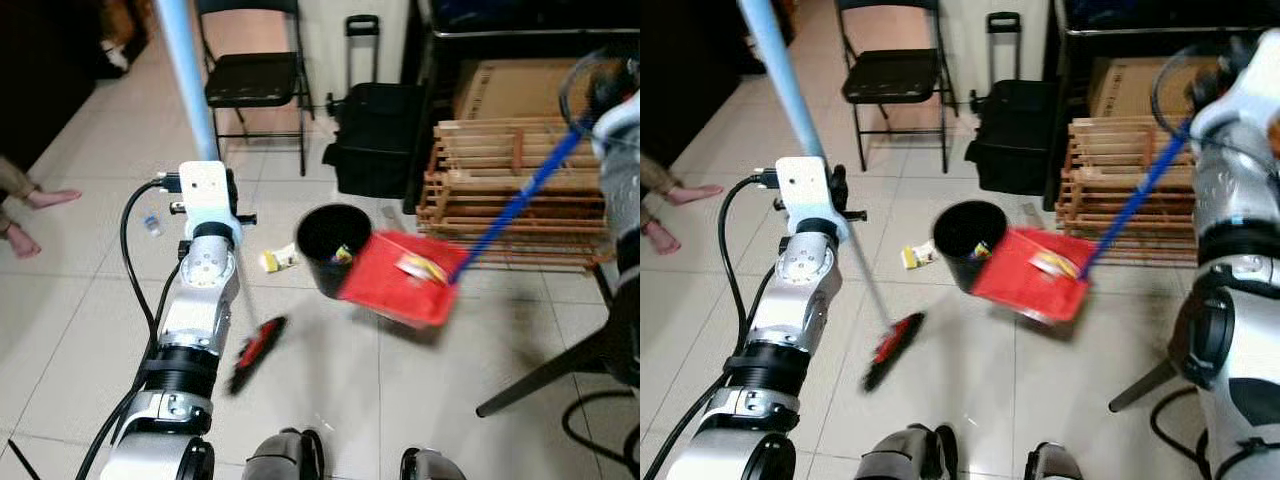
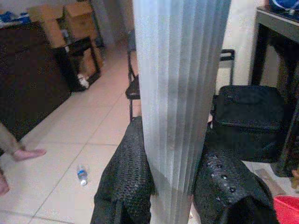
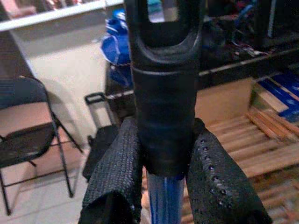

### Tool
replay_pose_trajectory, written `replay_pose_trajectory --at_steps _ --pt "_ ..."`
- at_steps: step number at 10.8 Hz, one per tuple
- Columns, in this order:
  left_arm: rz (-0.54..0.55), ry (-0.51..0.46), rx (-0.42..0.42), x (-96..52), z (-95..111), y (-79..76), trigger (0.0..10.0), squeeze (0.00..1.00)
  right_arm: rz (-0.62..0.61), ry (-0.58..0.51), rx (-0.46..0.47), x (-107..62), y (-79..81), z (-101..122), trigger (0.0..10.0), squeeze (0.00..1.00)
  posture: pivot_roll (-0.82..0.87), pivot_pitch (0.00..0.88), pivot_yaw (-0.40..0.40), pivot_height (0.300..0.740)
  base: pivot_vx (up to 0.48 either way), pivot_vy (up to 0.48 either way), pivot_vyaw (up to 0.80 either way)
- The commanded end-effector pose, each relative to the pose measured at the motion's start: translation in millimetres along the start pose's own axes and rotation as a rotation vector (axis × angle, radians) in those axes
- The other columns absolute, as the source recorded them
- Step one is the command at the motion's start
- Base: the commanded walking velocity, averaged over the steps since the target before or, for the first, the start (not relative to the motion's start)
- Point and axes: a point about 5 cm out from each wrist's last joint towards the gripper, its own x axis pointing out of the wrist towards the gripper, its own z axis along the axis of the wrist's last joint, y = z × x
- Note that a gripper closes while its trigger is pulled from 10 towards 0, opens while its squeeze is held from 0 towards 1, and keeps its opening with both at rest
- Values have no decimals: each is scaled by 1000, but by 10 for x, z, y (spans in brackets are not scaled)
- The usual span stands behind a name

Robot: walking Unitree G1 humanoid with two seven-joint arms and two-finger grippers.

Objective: Sweep floor

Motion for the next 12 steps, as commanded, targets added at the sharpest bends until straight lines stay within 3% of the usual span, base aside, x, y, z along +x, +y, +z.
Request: replay_pose_trajectory --at_steps 1,8,9,12 --pt "20 -53 9 28 100 51 10000 0 38 -78 37 23 77 217 10000 0 -12 58 115 740 0 0 0" --pt "24 -59 9 31 94 63 10000 0 37 -63 31 1 120 155 10000 0 -6 55 111 740 0 0 0" --pt "27 -58 10 24 85 70 10000 0 -9 -64 -27 1 43 136 10000 0 -6 58 110 740 0 0 0" --pt "29 -62 37 5 76 85 10000 0 -20 -93 -137 -31 81 82 10000 0 3 71 106 740 0 0 0"
